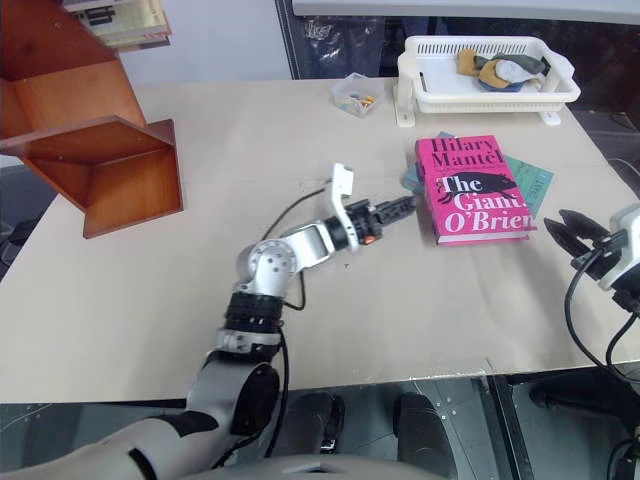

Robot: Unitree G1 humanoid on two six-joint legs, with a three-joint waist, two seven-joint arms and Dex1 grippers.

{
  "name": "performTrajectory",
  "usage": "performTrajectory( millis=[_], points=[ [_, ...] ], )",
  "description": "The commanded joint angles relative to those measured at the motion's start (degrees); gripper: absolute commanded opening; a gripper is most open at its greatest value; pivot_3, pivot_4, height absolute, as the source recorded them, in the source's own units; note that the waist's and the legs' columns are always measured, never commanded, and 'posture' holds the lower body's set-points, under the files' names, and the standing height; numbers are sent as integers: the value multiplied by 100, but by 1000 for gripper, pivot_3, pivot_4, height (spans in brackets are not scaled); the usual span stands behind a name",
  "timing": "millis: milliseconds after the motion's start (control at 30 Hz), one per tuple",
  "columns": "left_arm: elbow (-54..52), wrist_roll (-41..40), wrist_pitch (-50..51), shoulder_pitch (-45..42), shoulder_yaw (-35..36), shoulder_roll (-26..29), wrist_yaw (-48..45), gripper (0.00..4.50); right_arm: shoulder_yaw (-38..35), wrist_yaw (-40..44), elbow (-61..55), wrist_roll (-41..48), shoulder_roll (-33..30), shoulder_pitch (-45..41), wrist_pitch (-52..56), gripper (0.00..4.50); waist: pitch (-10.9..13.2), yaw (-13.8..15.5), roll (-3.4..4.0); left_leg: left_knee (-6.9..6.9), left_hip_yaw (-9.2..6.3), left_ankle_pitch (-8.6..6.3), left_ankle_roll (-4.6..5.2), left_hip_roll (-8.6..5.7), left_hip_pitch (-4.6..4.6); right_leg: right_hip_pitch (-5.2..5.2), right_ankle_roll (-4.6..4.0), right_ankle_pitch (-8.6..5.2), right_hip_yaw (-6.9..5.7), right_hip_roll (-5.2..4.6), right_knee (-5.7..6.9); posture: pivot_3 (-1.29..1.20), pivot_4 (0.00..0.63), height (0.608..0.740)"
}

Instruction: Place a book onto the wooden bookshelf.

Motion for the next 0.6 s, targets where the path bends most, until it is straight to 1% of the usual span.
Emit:
performTrajectory(
  millis=[33, 200, 400, 600],
  points=[
    [314, -199, 115, -363, 310, -282, 259, 3469, -162, 32, -159, 50, -80, 55, -159, 1304, 0, -26, 1, 0, 2, 0, 0, 4, 1, -1, 0, 0, 3, 4, 1, 0, 150, 740],
    [815, -220, 263, -543, 454, -384, 518, 3469, -259, 23, -226, 50, -121, 241, -222, 1304, 0, -2, 1, 0, 3, 1, -1, 6, 3, -1, 0, 0, 4, 8, 4, 0, 150, 740],
    [1144, -354, 363, -687, 612, -561, 645, 3469, -280, -46, -343, 72, -84, 375, -253, 1304, 0, 11, 1, 0, 1, 1, -2, 2, 2, -2, 0, 0, 3, 3, 3, 0, 150, 740],
    [1609, -748, 340, -998, 977, -786, 778, 3469, -337, -100, -430, 73, -83, 496, -252, 1304, 0, 8, 1, 0, 2, 1, -2, 3, 2, -1, 0, 0, 3, 3, 3, 0, 150, 740]
  ],
)
